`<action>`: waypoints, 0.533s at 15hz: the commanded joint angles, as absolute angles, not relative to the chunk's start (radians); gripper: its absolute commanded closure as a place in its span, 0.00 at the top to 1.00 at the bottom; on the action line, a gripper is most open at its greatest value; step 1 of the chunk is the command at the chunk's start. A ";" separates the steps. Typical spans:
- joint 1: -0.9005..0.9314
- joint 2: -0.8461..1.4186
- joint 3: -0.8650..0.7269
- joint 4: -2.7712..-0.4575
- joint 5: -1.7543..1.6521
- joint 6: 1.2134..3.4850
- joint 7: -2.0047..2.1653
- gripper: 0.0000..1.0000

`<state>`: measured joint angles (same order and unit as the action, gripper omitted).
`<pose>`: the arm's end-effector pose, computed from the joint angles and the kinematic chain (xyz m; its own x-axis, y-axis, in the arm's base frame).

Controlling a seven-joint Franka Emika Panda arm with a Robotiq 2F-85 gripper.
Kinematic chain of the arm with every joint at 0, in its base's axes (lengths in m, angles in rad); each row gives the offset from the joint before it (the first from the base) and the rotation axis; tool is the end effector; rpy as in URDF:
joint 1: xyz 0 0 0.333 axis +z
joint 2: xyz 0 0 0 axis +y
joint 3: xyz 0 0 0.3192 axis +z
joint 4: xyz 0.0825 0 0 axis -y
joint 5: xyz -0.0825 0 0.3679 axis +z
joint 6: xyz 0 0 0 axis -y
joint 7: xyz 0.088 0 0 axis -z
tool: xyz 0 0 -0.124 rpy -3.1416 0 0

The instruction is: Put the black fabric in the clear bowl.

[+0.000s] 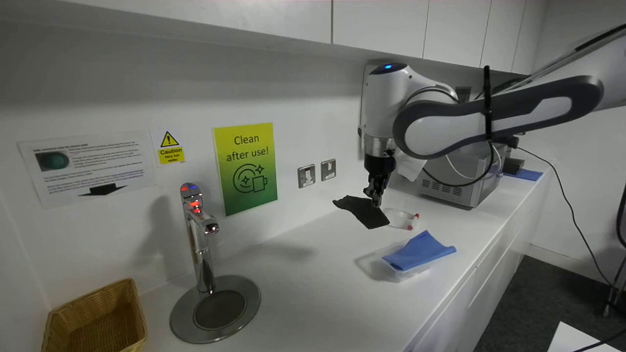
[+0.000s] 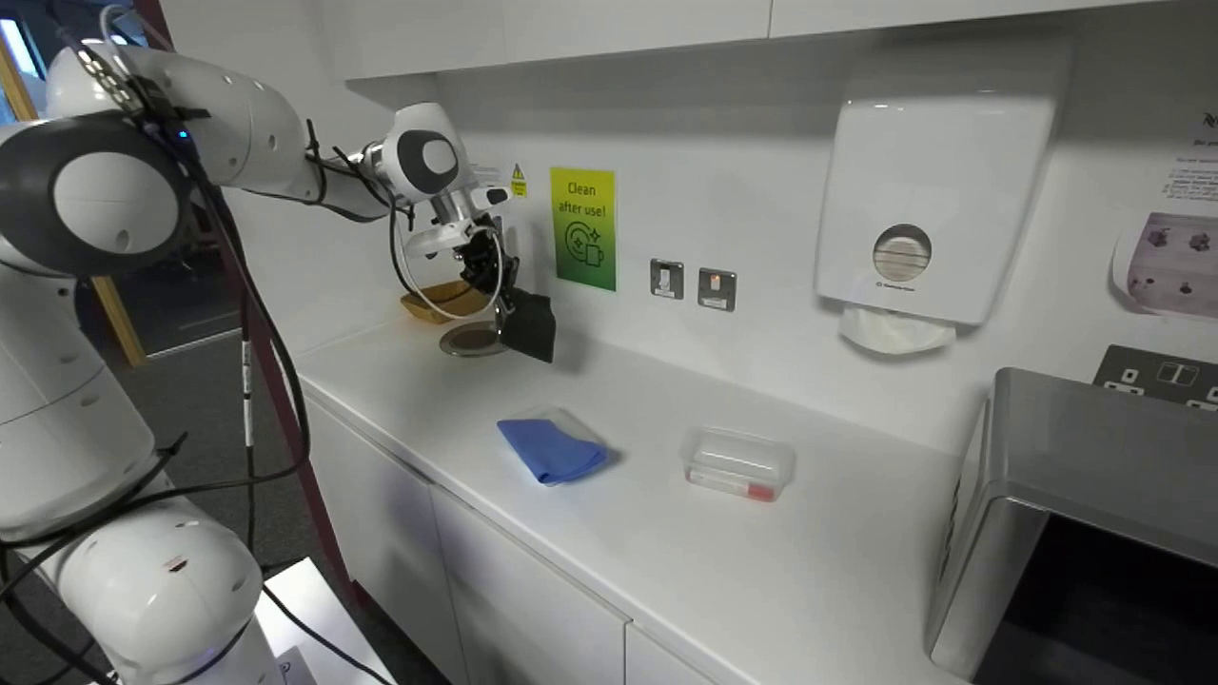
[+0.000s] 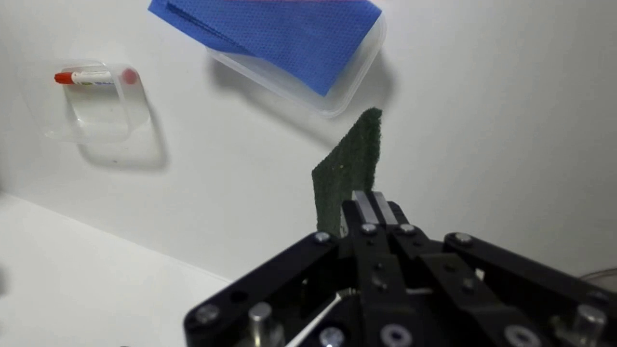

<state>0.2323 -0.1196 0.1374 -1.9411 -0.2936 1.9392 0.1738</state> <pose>0.4961 0.1692 0.5389 0.9424 0.2993 0.1493 0.2514 -0.9282 0.2742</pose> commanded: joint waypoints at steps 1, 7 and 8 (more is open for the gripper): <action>0.204 -0.277 0.134 -2.058 -0.181 1.951 0.064 0.00; 0.186 -0.359 0.122 -2.120 -0.097 1.942 0.007 0.00; 0.183 -0.367 0.118 -2.133 -0.086 1.946 0.005 0.00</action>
<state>0.2027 -0.3075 0.1260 -2.0782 -0.1315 1.9381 0.0532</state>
